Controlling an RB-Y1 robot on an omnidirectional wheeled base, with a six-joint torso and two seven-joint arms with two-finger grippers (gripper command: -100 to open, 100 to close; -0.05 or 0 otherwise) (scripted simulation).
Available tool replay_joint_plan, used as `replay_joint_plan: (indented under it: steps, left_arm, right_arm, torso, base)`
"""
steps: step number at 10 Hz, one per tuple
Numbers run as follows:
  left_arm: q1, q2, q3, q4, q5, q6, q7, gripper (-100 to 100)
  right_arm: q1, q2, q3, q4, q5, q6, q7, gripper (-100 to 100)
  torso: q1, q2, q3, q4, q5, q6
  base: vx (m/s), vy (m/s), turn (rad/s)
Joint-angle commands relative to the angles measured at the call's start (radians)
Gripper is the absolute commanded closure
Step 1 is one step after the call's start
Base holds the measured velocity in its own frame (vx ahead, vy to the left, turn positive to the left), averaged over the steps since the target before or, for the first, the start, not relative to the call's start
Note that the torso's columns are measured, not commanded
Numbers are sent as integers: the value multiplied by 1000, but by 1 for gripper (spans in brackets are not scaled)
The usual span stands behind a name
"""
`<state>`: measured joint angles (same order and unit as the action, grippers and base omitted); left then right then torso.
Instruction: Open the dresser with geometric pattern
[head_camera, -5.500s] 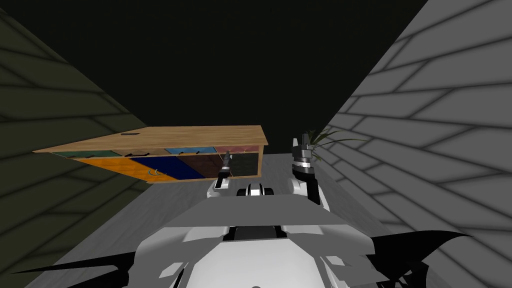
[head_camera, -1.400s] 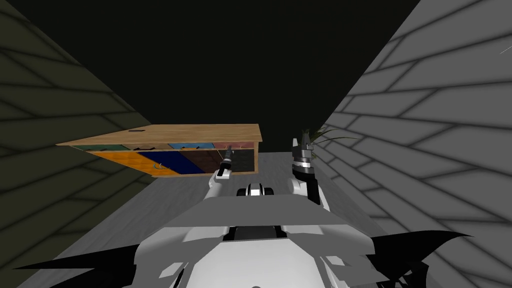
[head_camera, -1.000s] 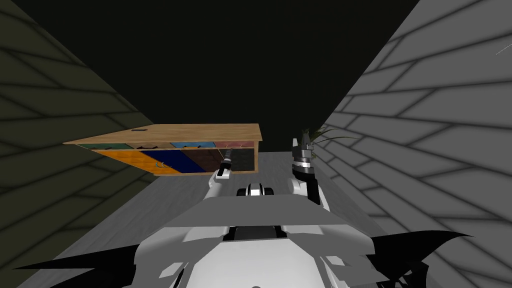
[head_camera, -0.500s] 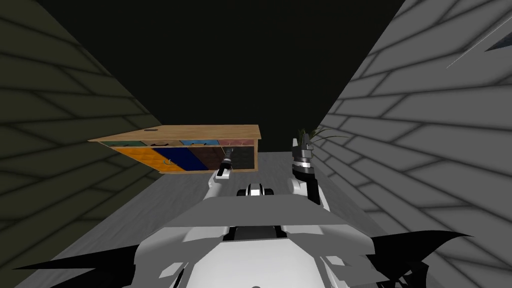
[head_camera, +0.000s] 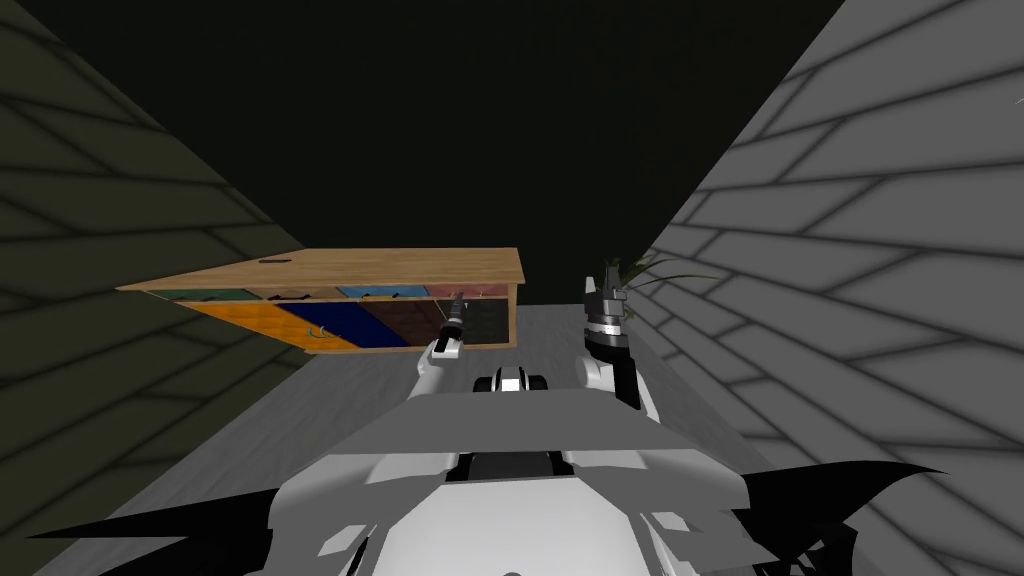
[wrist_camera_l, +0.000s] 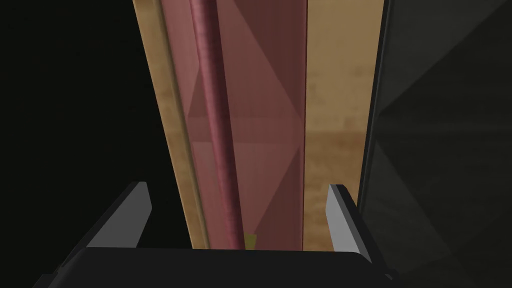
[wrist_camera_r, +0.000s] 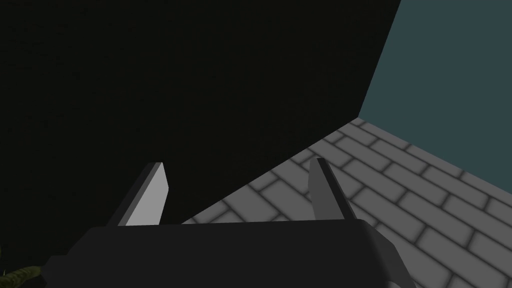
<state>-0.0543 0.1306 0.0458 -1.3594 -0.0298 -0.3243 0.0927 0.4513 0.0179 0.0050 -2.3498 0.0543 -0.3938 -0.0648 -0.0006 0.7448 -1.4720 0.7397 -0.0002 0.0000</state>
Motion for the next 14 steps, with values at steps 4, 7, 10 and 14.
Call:
replay_joint_plan:
  steps: [4,7,10,14]
  left_arm:
    - [-11,6,-1,-13,1,23,5,100]
    - [-5,10,-9,-32,1,36,10,100]
    - [-31,19,-7,-49,5,93,17,-100]
    - [-71,35,-2,-83,11,167,27,-100]
  right_arm:
    - [0,0,0,0,0,0,0,0]
    - [-1,0,0,0,0,0,0,0]
    - [0,0,0,0,0,0,0,0]
    - [0,0,0,0,0,0,0,0]
  torso:
    - [1,-1,0,-1,0,-1]
    - [0,-4,-2,0,-1,-1]
    - [0,-11,-7,-1,-1,0]
    - [1,-7,-4,-1,0,0]
  base:
    - [-48,1,7]
    - [-191,-7,21]
    - [-60,-3,2]
    - [-32,-4,2]
